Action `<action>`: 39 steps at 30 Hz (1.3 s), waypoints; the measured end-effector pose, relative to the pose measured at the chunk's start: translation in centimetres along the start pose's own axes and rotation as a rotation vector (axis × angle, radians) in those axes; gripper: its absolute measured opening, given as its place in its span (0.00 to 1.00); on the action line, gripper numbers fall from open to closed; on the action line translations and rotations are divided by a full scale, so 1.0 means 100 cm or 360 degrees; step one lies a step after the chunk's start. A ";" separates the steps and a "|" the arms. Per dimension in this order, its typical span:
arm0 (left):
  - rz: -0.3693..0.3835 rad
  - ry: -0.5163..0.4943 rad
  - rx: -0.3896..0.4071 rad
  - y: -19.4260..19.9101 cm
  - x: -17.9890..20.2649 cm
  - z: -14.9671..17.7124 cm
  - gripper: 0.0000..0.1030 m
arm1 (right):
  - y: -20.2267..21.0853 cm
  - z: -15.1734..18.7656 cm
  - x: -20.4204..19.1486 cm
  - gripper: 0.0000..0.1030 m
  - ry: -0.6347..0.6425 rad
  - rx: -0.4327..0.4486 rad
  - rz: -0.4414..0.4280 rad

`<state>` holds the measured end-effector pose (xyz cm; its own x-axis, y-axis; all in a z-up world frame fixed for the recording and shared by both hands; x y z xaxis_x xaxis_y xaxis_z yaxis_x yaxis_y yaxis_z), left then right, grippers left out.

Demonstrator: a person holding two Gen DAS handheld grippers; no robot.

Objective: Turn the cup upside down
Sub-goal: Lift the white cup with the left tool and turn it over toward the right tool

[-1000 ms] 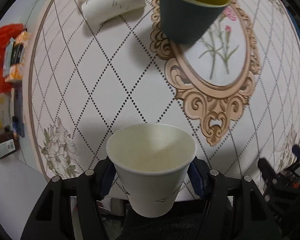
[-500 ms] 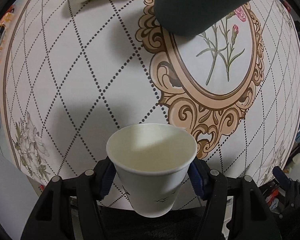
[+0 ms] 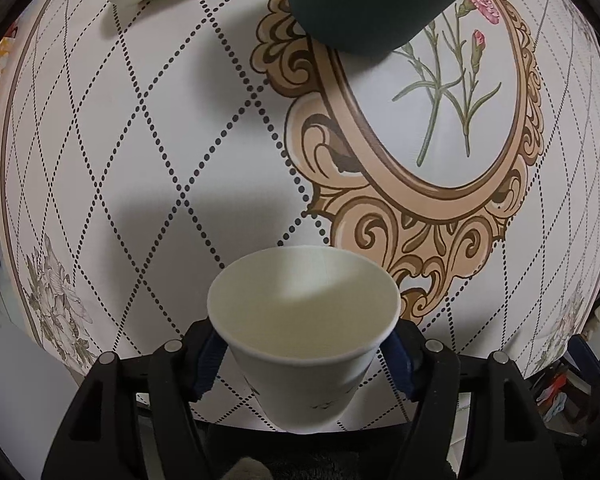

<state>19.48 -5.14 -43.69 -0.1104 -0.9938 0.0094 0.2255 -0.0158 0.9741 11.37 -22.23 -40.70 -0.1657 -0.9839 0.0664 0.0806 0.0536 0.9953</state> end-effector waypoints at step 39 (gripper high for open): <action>-0.0150 0.0115 0.0489 0.122 -0.100 0.090 0.87 | 0.084 0.029 -0.030 1.00 -0.0007 0.0184 -0.0318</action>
<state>14.65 5.54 -29.88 -0.0456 -0.9950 -0.0891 -0.0863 -0.0850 0.9926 9.73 -18.38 -32.30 -0.1713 -0.9763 -0.1325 -0.0670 -0.1226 0.9902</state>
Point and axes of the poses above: each gripper's, at about its wrist camera, not at the fingertips, and y roughly against the way its jaws point, x to its right, z to its underside, the point moved 2 cm from there along -y, roughly the way its jaws point, and after that the axes turned 1 degree about -z, right-handed, at the moved point
